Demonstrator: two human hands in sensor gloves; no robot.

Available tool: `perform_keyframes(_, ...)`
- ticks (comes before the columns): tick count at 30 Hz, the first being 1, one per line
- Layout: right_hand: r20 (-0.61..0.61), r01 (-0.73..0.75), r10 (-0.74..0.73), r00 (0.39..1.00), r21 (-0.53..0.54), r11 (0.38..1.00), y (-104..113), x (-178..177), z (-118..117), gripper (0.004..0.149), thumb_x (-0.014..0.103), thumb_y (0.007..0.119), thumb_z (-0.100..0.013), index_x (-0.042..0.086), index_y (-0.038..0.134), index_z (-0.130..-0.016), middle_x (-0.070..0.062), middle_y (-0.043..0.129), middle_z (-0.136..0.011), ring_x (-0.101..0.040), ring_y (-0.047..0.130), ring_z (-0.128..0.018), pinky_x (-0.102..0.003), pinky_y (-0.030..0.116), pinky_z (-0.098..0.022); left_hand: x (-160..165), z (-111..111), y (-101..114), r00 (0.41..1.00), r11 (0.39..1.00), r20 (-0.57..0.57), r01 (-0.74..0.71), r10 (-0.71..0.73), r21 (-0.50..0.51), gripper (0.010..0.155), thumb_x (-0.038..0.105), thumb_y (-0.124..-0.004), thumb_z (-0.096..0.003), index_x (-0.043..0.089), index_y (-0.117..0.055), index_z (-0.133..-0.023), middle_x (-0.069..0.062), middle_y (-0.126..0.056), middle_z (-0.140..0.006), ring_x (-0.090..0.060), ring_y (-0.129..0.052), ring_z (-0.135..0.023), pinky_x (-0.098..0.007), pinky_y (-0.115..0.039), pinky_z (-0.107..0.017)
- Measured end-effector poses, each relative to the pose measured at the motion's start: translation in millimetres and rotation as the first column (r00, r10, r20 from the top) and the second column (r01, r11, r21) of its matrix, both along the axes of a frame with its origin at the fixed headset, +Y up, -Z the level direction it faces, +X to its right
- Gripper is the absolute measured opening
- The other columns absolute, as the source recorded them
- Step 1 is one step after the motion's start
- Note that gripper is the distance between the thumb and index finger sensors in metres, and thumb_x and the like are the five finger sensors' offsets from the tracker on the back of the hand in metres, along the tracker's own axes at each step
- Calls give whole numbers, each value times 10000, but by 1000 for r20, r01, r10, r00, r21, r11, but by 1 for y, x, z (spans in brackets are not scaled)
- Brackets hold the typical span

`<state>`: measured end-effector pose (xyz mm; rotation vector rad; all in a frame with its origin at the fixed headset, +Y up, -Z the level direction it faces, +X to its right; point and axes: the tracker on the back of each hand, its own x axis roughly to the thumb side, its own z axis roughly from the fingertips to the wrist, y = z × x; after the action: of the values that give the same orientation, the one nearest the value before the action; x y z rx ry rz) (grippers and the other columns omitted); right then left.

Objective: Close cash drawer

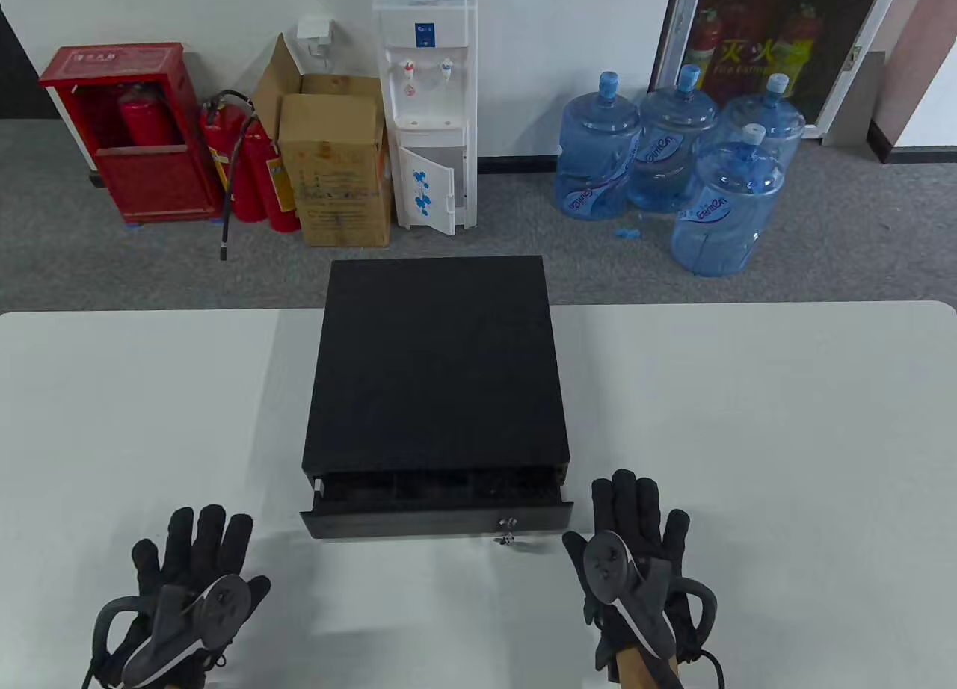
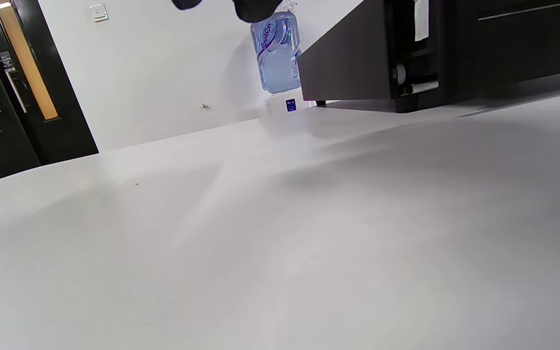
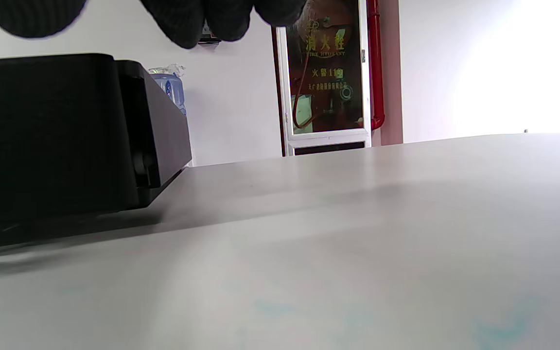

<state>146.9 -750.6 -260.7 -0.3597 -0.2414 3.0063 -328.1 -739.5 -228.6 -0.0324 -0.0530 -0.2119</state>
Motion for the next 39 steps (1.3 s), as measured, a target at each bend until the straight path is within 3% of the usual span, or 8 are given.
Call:
perform_keyframes(26, 7, 27, -28, 1000, 43, 999, 5, 2, 1, 770, 700, 543, -344, 464, 395, -1062, 166, 335, -1204, -105, 311, -1141, -534, 320, -803, -2, 0, 2, 1000, 1000, -3, -10, 10, 9, 814, 694, -451, -504, 318, -221, -1188, -106, -307, -1303, -451, -272, -1201, -743, -325, -762)
perform_keyframes(34, -21, -36, 38, 999, 97, 995, 19, -16, 2, 754, 698, 572, -355, 432, 488, -1055, 72, 510, -1197, -184, 504, -1135, -585, 465, -791, -2, 2, 3, 1000, 1000, 6, -19, 19, 14, 814, 693, -450, -504, 314, -224, -1188, -106, -308, -1303, -452, -276, -1199, -743, -328, -760)
perform_keyframes(39, -16, -59, 61, 998, 135, 989, 31, -28, 6, 738, 696, 592, -359, 408, 553, -1036, 52, 655, -1126, -203, 702, -1049, -578, 532, -784, -3, 2, 2, 1000, 1000, 1, -31, 31, 7, 812, 693, -450, -504, 315, -225, -1187, -107, -313, -1302, -452, -278, -1200, -743, -329, -760)
